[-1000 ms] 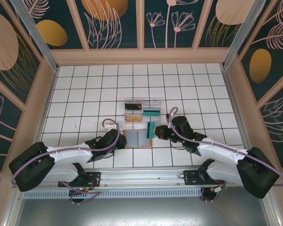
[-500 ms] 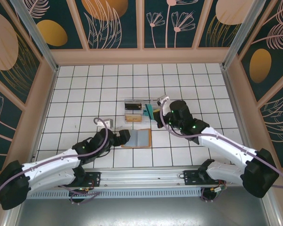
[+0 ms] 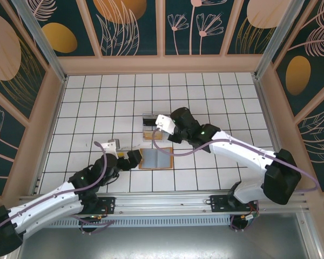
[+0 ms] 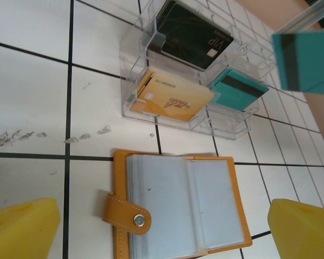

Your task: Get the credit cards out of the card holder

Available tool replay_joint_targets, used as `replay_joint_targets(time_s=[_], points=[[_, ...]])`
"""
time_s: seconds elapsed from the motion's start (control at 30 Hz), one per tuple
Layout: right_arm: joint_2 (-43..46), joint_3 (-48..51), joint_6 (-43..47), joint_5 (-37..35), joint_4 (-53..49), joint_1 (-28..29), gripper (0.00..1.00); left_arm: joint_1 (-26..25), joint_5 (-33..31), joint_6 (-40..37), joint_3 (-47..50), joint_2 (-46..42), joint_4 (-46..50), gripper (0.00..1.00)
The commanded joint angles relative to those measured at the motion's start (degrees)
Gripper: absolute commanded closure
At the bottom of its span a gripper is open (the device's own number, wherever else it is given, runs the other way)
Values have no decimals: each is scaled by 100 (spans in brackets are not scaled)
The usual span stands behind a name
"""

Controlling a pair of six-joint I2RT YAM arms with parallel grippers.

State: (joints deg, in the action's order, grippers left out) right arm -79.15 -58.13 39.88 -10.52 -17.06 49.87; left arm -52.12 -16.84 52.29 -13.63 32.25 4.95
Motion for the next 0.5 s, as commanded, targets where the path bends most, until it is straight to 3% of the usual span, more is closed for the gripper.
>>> replay_joint_targets(time_s=[0.0,0.47], points=[[-185,-155,948,-433,-302,30,100,22,-118,-158,95,-209,196,1],[-632,111,1434,-840,150,0,100,21,-116,-96,255,-245,146,1]])
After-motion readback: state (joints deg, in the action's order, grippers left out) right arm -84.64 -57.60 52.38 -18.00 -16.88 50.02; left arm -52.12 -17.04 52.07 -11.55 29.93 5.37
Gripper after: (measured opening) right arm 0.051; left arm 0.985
